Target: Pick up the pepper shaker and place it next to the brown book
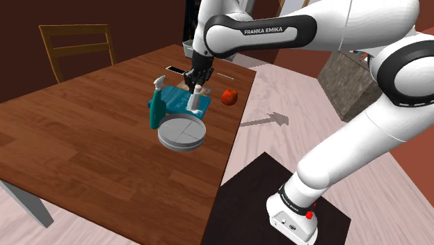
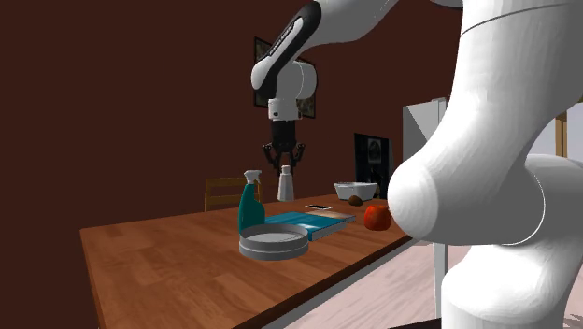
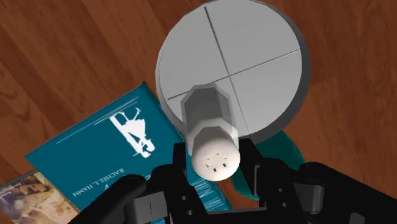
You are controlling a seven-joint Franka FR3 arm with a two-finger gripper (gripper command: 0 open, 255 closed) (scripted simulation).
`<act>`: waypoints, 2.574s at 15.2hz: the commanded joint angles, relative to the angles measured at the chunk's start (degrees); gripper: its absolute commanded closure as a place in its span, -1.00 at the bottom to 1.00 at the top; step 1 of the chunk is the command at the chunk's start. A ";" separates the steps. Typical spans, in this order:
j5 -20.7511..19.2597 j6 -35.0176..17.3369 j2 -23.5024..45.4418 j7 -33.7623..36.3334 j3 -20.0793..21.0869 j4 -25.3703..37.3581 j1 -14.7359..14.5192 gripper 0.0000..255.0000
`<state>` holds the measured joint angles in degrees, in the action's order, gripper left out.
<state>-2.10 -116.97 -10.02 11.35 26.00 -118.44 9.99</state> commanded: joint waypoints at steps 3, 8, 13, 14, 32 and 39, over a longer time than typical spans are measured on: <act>-0.21 -1.62 1.10 -5.39 -3.22 -0.25 2.27 1.00; -1.05 -3.06 4.49 -11.24 -6.67 1.85 5.13 1.00; -1.83 -3.95 9.03 -16.75 -9.72 5.64 7.93 1.00; -1.96 -4.05 10.07 -17.81 -10.29 6.60 8.47 1.00; -2.84 1.27 36.13 -34.86 -17.33 38.33 17.24 1.00; -2.90 8.18 50.74 -39.72 -18.59 59.92 19.28 1.00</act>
<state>-5.01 -109.15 39.19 -27.84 7.50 -60.44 29.05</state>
